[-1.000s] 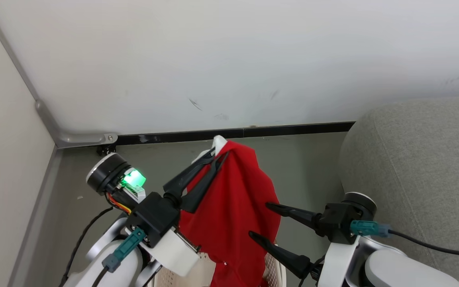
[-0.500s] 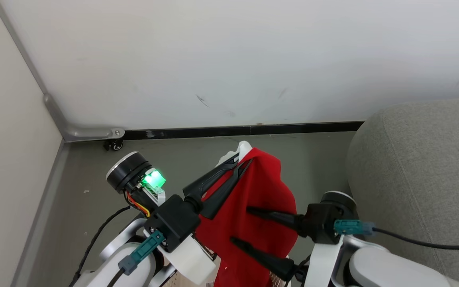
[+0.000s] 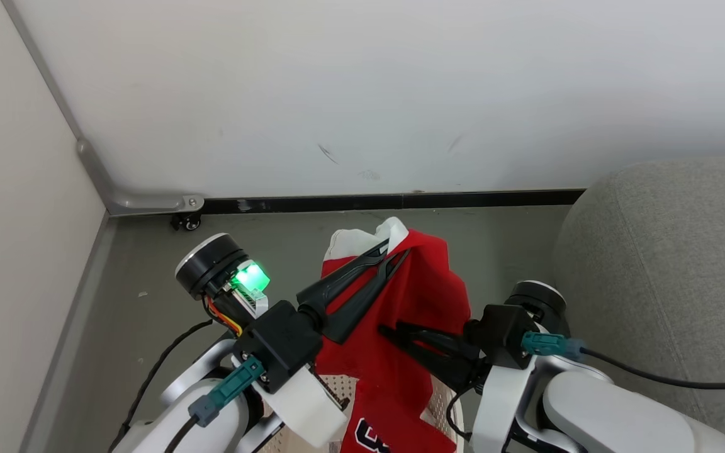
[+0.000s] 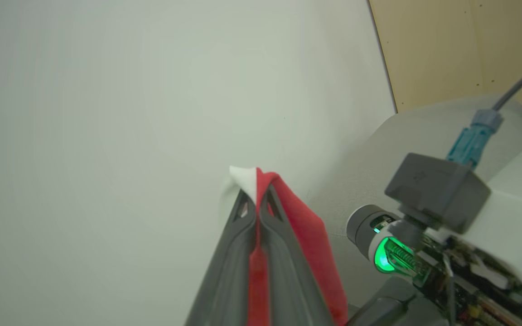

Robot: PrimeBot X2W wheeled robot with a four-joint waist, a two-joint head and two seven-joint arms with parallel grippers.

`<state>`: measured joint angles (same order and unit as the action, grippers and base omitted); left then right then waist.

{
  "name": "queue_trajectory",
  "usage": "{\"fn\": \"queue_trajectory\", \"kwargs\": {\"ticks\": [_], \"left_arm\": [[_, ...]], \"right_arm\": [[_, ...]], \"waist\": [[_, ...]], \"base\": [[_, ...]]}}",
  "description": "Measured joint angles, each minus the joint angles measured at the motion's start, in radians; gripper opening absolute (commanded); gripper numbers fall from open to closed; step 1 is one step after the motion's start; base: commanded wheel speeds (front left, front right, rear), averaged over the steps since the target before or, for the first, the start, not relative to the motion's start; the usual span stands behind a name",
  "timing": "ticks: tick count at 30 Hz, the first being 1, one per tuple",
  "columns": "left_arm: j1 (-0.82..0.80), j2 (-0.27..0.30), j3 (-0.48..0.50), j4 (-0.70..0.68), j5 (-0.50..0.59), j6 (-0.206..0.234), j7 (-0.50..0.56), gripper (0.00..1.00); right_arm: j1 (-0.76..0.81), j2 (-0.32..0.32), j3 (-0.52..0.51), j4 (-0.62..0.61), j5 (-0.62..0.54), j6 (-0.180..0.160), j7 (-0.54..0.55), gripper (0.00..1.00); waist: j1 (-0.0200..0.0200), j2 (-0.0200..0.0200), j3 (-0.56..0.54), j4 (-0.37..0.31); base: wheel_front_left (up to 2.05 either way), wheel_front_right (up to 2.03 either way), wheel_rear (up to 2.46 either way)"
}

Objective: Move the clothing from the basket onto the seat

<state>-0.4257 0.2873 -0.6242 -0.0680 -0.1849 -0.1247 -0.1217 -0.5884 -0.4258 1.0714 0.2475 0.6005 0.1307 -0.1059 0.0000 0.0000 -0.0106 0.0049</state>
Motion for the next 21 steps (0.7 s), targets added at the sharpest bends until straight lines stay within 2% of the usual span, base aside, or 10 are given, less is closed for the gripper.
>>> {"fn": "queue_trajectory", "kwargs": {"ticks": [10, 21], "left_arm": [[-0.005, 0.023, 0.032, 0.028, -0.049, 0.000, 0.022, 0.00], [0.022, 0.054, 0.103, 0.128, -0.095, 0.002, 0.035, 0.00]], "right_arm": [[-0.011, 0.014, 0.033, 0.026, 0.000, 0.000, -0.032, 0.00], [-0.007, -0.015, 0.011, 0.021, 0.046, 0.000, -0.082, 0.00]], "waist": [[0.0000, 0.0000, 0.006, -0.002], [0.0000, 0.0000, 0.009, -0.027]], "base": [[0.00, 0.00, 0.00], [0.00, 0.00, 0.00]]}}
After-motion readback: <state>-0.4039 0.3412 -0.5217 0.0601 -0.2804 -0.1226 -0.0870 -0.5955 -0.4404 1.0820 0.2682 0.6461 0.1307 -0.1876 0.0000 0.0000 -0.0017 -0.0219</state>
